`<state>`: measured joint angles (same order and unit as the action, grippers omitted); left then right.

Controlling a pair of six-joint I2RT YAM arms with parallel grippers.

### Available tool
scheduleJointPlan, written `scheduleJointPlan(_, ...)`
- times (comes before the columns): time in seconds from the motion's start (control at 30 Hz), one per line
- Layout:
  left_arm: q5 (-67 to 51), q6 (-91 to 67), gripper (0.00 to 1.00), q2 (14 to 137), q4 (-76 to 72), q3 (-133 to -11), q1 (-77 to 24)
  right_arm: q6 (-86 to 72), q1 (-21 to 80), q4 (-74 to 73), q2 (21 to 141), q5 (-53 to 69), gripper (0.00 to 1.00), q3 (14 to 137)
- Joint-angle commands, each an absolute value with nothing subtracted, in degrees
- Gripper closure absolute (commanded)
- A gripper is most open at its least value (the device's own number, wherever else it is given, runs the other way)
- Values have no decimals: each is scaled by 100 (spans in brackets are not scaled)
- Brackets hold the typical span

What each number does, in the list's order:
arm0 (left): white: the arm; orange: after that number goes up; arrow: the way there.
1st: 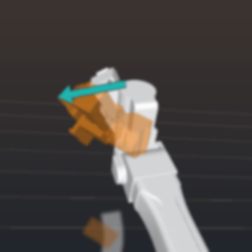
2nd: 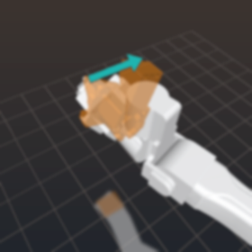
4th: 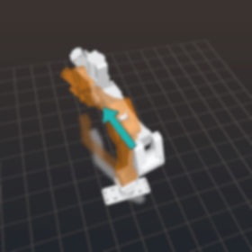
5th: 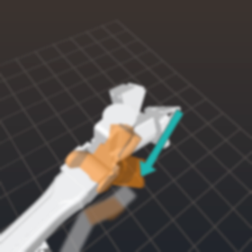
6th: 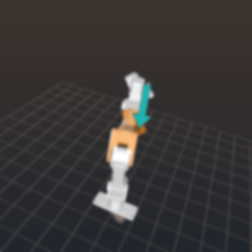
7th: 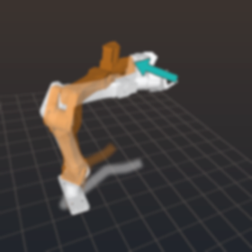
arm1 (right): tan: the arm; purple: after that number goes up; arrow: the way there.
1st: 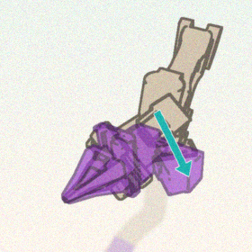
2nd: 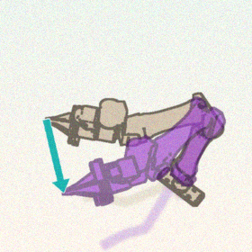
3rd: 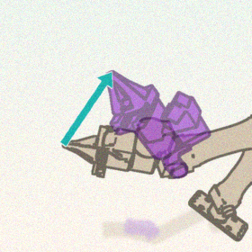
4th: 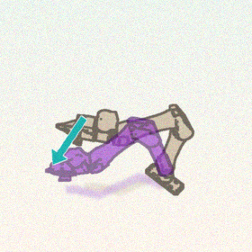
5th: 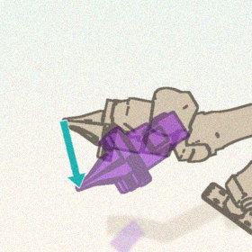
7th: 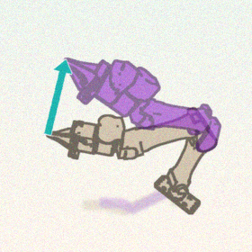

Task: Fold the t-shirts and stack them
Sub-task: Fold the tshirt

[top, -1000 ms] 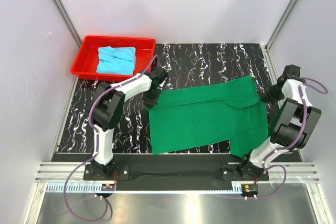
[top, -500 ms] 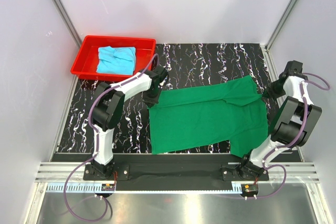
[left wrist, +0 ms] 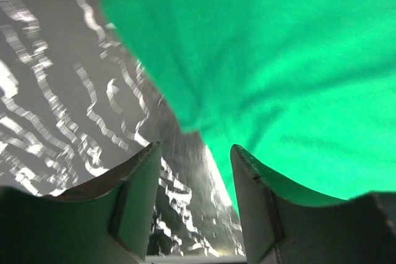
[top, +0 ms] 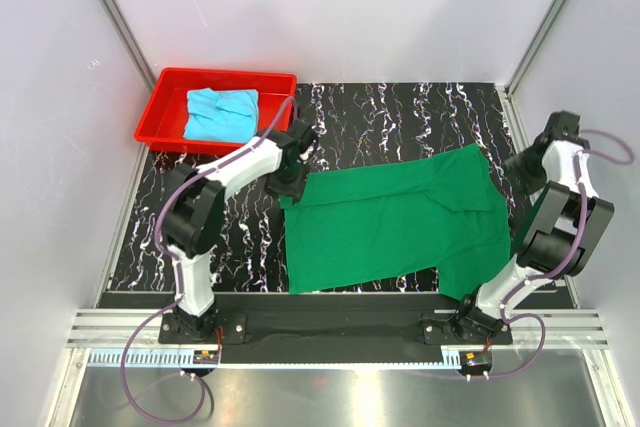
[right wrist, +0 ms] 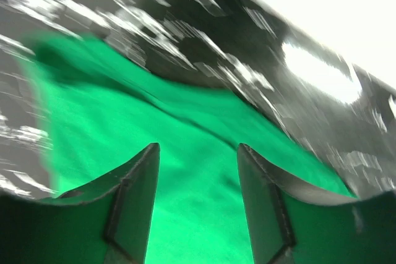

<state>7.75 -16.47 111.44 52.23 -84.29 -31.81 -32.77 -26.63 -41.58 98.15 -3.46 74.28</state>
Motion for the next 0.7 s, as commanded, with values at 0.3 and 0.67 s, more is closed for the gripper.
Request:
scheduleJointPlan(0.3,-218,-1749,67,11241,4914,-9607,-2909,-2347,-2575,-3604,12129,1950,31,10565)
scheduleJointPlan(0.67,-580,-1881,71,11680,4500,-9246,-2760,-2013,-2400,-3665,11919,2048,46,9529)
